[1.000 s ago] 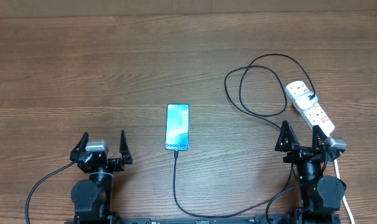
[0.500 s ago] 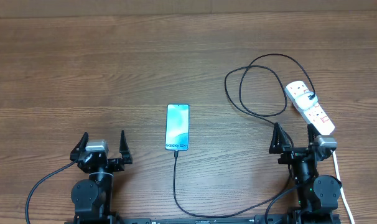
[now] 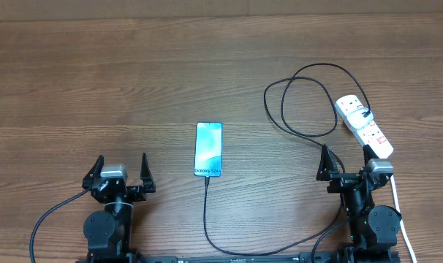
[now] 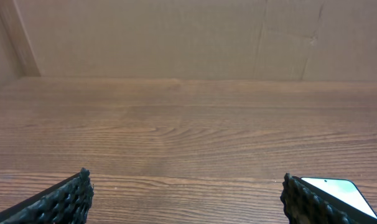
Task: Plug charger to phone and switch on socket
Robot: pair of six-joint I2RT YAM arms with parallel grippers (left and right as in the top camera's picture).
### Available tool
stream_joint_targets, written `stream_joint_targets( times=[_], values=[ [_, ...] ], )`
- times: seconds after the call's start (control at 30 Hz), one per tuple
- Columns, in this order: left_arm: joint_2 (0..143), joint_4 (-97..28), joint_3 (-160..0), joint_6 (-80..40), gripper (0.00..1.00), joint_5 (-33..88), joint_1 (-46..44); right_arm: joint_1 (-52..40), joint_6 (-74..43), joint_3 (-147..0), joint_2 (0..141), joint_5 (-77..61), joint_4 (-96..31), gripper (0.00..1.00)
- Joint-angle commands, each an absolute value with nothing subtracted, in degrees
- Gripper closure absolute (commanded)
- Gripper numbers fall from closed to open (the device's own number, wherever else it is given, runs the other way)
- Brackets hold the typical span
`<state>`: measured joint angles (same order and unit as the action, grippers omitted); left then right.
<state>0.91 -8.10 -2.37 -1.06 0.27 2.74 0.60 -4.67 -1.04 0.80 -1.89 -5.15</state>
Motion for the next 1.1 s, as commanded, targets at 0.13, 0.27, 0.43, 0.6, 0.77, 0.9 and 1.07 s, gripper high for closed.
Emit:
stream_joint_targets(
  times=[0.13, 0.27, 0.43, 0.6, 0.77, 0.9, 1.07],
  values=[
    [0.75, -7.9, -1.96, 0.01, 0.01, 0.69, 2.98, 0.21, -4.43, -0.47, 0.12, -1.28, -4.84, 0.0],
    [0.73, -7.9, -1.96, 0.03, 0.0, 0.69, 2.98, 0.56, -4.43, -0.47, 0.16, -1.3, -4.84, 0.0],
    [0.73, -7.9, -1.96, 0.03, 0.01, 0.69, 2.98, 0.82, -4.43, -0.47, 0.16, -1.3, -4.84, 0.0],
    [0.73, -7.9, -1.96, 0.03, 0.0, 0.69, 2.98, 0.82, -4.43, -0.47, 0.16, -1.3, -4.84, 0.0],
    [0.73, -7.9, -1.96, 0.03, 0.0, 0.69, 2.98, 0.82, -4.43, -0.47, 0.16, -1.3, -4.84, 0.0],
    [0.73, -7.9, -1.96, 0.01, 0.0, 0.69, 2.98, 0.82, -4.43, -0.47, 0.16, -1.3, -4.84, 0.0],
    [0.73, -7.9, -1.96, 0.03, 0.01, 0.69, 2.98, 0.82, -4.43, -0.47, 0.16, -1.3, -4.82, 0.0]
  ],
)
